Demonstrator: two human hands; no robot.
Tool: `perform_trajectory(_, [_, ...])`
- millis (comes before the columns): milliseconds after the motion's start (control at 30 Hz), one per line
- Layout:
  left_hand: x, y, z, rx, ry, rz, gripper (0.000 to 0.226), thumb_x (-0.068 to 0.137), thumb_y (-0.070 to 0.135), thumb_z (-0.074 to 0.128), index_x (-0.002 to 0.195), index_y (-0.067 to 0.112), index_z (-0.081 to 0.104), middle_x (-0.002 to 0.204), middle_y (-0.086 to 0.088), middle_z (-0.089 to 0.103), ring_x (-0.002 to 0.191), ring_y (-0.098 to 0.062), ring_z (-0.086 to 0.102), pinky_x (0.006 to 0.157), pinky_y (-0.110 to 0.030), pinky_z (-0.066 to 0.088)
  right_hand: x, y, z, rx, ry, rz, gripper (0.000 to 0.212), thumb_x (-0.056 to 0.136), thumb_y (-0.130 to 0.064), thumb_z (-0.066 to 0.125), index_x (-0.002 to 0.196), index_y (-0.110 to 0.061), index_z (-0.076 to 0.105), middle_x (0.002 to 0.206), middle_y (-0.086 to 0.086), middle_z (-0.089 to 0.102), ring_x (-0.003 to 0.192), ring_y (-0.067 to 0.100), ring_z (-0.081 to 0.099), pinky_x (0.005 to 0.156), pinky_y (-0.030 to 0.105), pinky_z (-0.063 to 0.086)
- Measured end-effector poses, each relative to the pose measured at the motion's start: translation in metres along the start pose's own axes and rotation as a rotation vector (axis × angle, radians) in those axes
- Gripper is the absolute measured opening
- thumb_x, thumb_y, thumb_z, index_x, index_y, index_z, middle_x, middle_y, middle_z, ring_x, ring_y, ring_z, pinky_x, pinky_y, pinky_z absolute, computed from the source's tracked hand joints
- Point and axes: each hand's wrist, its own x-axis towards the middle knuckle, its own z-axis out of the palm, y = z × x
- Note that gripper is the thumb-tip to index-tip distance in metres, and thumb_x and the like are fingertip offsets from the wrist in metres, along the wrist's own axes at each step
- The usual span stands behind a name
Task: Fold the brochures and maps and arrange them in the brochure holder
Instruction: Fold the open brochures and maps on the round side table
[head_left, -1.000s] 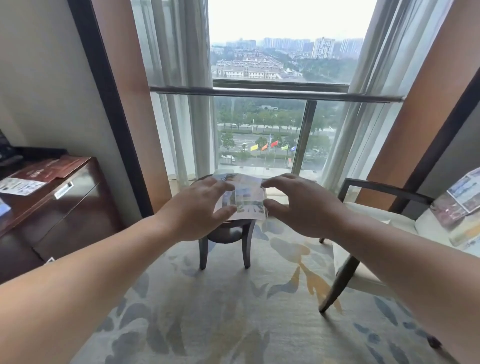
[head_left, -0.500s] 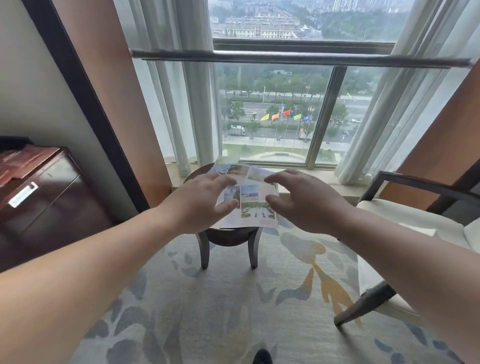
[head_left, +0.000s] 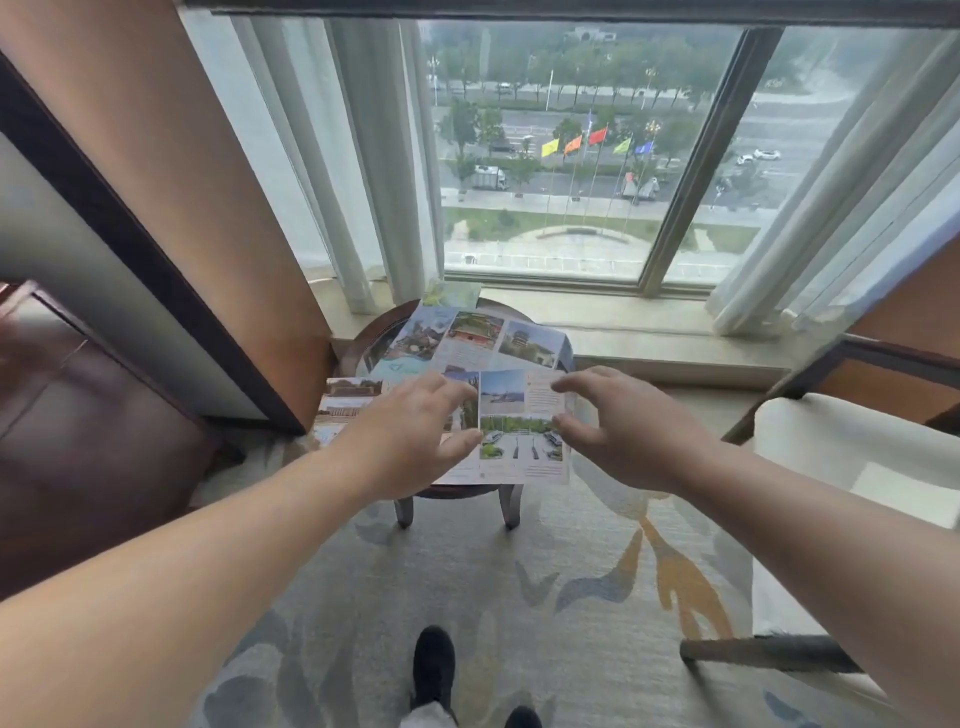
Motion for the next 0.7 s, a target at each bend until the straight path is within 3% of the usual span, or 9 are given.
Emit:
perform_trajectory(67, [0.019, -0.013, 0.007, -0.004, -0.036, 0.018, 0.054, 0.096, 0.055, 0.042, 0.144, 0.029, 0.038, 0.145, 0.006, 0.043, 0.132, -0.015, 0.040, 0.104, -0.034, 0.034, 0.018, 0.004, 0.008, -0.010, -0.018, 0.029, 0.050, 0.095, -0.053, 0.046, 0.141, -0.034, 0.046, 0.148, -0.011, 0.045, 0.129, 0.011, 0.049, 0.087, 0.030, 0.043])
perform_trajectory(300, [0.090, -0.049, 0.029, -0.029, -0.132, 0.098, 0.054, 0.096, 0.055, 0.042, 0.143, 0.029, 0.038, 0.140, 0.005, 0.046, 0.129, -0.015, 0.041, 0.102, -0.034, 0.035, 0.068, 0.023, 0.029, 0.020, -0.055, 0.149, 0.050, 0.095, -0.052, 0.046, 0.141, -0.031, 0.047, 0.145, -0.010, 0.049, 0.128, 0.013, 0.048, 0.099, 0.035, 0.044])
perform_trajectory(500, [0.137, -0.055, 0.061, -0.030, -0.244, 0.178, 0.054, 0.096, 0.055, 0.041, 0.143, 0.029, 0.039, 0.137, 0.006, 0.047, 0.123, -0.014, 0.045, 0.100, -0.033, 0.038, 0.086, 0.051, 0.063, 0.055, -0.145, 0.256, 0.050, 0.096, -0.050, 0.045, 0.142, -0.030, 0.046, 0.144, -0.009, 0.049, 0.127, 0.013, 0.049, 0.095, 0.034, 0.045])
perform_trajectory(700, [0.179, -0.047, 0.108, -0.037, -0.292, 0.175, 0.062, 0.095, 0.057, 0.042, 0.149, 0.030, 0.028, 0.146, 0.005, 0.042, 0.132, -0.017, 0.041, 0.105, -0.036, 0.037, 0.109, 0.091, 0.099, 0.100, -0.196, 0.313, 0.050, 0.094, -0.050, 0.046, 0.139, -0.031, 0.048, 0.139, -0.007, 0.053, 0.125, 0.015, 0.050, 0.094, 0.035, 0.044])
